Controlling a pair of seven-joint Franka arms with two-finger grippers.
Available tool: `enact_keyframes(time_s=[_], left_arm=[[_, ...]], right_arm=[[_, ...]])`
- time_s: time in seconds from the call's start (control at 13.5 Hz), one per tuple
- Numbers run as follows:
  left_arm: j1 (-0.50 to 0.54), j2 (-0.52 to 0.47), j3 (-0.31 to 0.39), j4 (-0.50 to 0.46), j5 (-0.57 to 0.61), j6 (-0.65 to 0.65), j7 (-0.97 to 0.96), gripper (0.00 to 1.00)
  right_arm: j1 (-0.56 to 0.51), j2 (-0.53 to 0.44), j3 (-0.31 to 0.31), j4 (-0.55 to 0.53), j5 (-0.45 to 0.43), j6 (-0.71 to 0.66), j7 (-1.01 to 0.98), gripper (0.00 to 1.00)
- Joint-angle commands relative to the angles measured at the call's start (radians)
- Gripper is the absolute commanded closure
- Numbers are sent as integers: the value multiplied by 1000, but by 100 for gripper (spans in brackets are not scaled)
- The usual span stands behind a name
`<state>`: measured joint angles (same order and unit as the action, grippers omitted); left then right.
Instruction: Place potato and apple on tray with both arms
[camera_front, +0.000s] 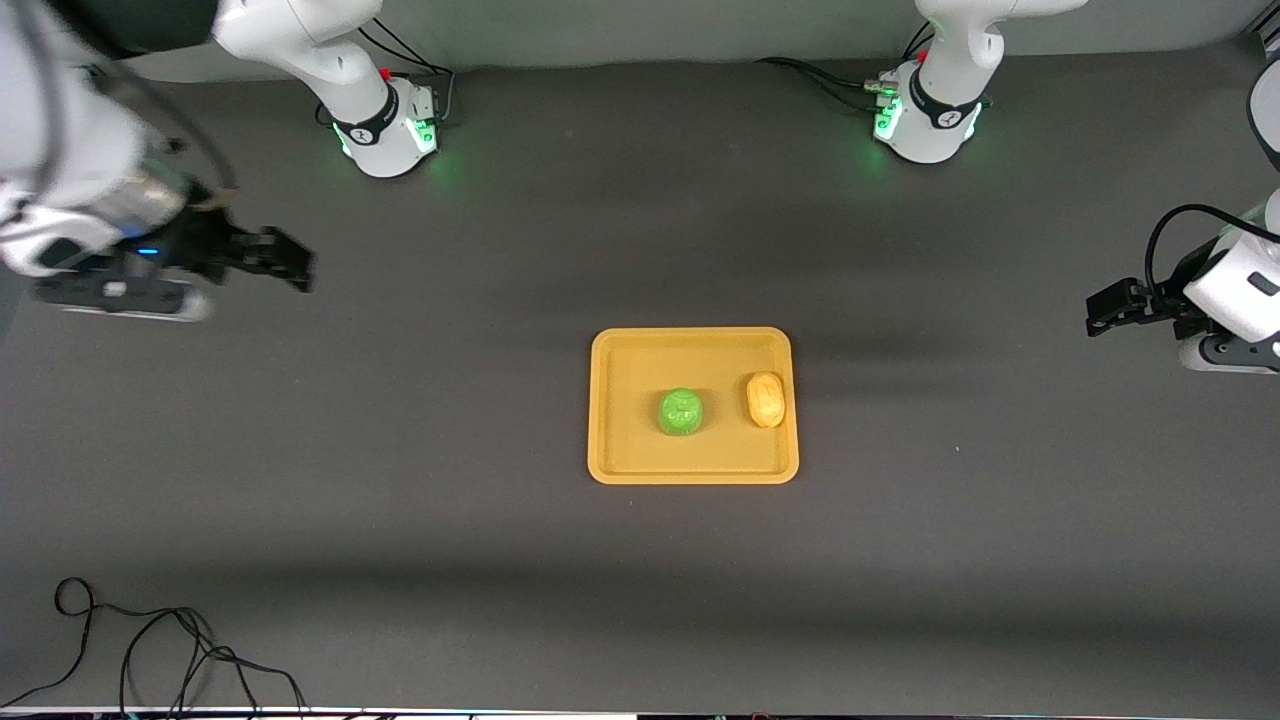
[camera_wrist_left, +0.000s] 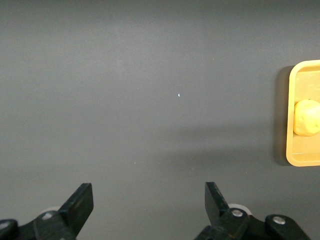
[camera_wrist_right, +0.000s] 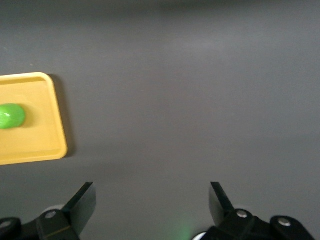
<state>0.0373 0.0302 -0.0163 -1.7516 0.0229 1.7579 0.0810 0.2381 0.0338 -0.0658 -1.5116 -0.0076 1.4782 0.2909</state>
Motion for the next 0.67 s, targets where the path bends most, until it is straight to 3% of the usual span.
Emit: enact_keyframes(time_s=[0.0,0.15,0.37,0.59], left_arm=[[-8,14,6,21,-6,-20,0,1],[-10,17,6,21,-6,-14,0,1],[-8,22,6,24,-6,-6,-1,1],[-8,22,6,30,-6,-18,-1,1]], right_arm=[[-187,-32,104,-47,-18,33,-113,0],[-278,-31,129,-45,-17,34,-191,0],[-287,-19,78,-48,-6,47,-254,0],[-287,-11,70,-53,-3,50,-259,0]])
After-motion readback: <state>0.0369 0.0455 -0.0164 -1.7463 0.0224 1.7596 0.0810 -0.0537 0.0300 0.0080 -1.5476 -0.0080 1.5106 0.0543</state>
